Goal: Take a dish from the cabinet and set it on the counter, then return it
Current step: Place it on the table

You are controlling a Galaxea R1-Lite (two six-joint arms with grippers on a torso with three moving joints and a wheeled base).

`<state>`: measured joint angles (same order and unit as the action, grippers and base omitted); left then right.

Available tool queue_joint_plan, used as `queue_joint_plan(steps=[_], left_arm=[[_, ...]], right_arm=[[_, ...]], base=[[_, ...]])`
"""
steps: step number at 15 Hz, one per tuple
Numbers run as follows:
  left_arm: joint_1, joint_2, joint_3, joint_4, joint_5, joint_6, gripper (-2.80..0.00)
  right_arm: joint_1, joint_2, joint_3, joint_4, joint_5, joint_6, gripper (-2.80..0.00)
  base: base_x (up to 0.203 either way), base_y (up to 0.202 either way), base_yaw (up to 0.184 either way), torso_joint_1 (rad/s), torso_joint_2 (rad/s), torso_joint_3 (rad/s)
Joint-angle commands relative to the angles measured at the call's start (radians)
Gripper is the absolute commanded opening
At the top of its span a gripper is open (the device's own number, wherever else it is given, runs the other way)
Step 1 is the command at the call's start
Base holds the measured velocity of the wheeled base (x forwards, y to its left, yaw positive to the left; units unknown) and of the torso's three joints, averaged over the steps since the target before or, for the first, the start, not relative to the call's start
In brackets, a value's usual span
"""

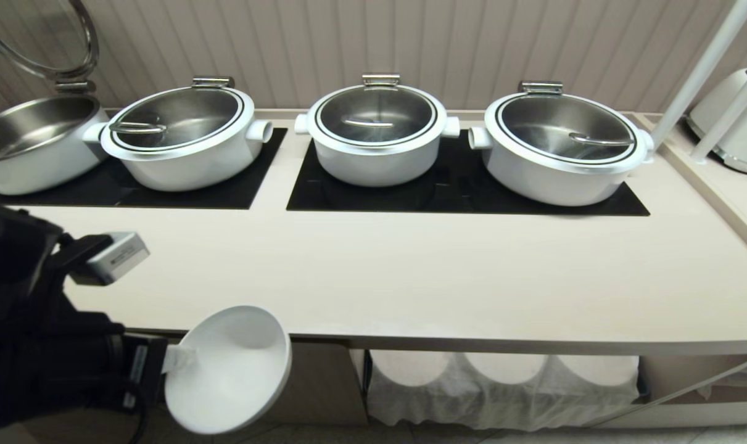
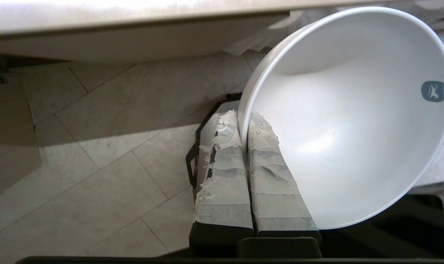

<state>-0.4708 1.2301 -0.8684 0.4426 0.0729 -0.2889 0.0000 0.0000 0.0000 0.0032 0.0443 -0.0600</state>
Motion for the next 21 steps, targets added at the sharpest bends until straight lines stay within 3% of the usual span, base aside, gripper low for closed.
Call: queue_joint_plan(steps=[1, 3, 6, 11, 17, 21], left_arm=[[-0.024, 0.180, -0.127, 0.002, 0.017, -0.005, -2.80], [-0.031, 0.275, -0.235, 0.002, 0.026, -0.023, -2.80], [-0.045, 0.400, -0.356, 0.005, 0.068, -0.098, -2.80], [-0.043, 0.489, -0.384, 0.004, 0.098, -0.195, -2.80], [-0.044, 0.579, -0.451, 0.002, 0.131, -0.214, -2.80], [-0.061, 0.646, -0.527, 0.001, 0.142, -0.269, -2.80]], right_arm=[[0.002, 0.000, 0.000, 0.000, 0.001, 0.000, -2.80], [0.002, 0.002, 0.000, 0.000, 0.000, -0.001, -2.80], [0.002, 0.002, 0.000, 0.000, 0.002, -0.001, -2.80], [0.001, 0.000, 0.000, 0.000, 0.000, 0.000, -2.80], [0.001, 0.000, 0.000, 0.000, 0.001, -0.001, -2.80], [0.001, 0.000, 0.000, 0.000, 0.000, 0.000, -2.80]], base=[[0.000, 0.000, 0.000, 0.000, 0.00, 0.000], [0.000, 0.000, 0.000, 0.000, 0.00, 0.000], [0.000, 0.000, 0.000, 0.000, 0.00, 0.000], [0.000, 0.000, 0.000, 0.000, 0.00, 0.000], [0.000, 0.000, 0.000, 0.000, 0.00, 0.000], [0.000, 0.000, 0.000, 0.000, 0.00, 0.000]])
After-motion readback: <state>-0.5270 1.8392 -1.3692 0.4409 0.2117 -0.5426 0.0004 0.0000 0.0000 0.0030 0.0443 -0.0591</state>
